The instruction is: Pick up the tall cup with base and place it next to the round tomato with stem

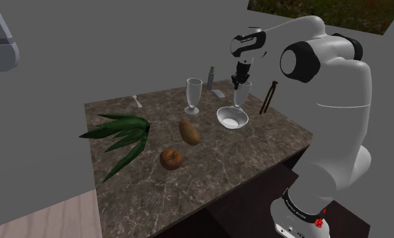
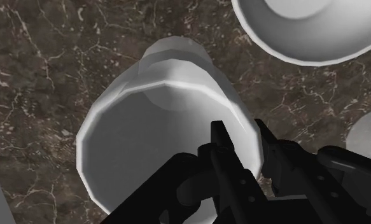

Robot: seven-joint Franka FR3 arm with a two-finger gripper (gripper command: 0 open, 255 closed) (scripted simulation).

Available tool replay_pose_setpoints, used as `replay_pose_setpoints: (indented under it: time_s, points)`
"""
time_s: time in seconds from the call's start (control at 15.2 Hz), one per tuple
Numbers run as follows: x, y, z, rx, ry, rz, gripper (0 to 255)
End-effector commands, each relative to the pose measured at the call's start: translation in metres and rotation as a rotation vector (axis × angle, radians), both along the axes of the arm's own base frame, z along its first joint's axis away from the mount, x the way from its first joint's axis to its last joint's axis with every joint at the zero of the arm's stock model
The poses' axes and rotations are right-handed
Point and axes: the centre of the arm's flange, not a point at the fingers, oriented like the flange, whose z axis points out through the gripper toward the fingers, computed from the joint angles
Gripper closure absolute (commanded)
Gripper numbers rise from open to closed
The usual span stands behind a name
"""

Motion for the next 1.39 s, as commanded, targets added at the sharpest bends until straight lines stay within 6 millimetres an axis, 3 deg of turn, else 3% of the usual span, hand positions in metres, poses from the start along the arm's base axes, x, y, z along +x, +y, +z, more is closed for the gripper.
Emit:
replay_pose_setpoints:
  time_s: [0.0,1.32]
  points:
    - [0.000,0.000,0.005,0.000,0.001,0.000,255]
    - [0.000,0.000,0.111,0.000,0.001,0.000,255]
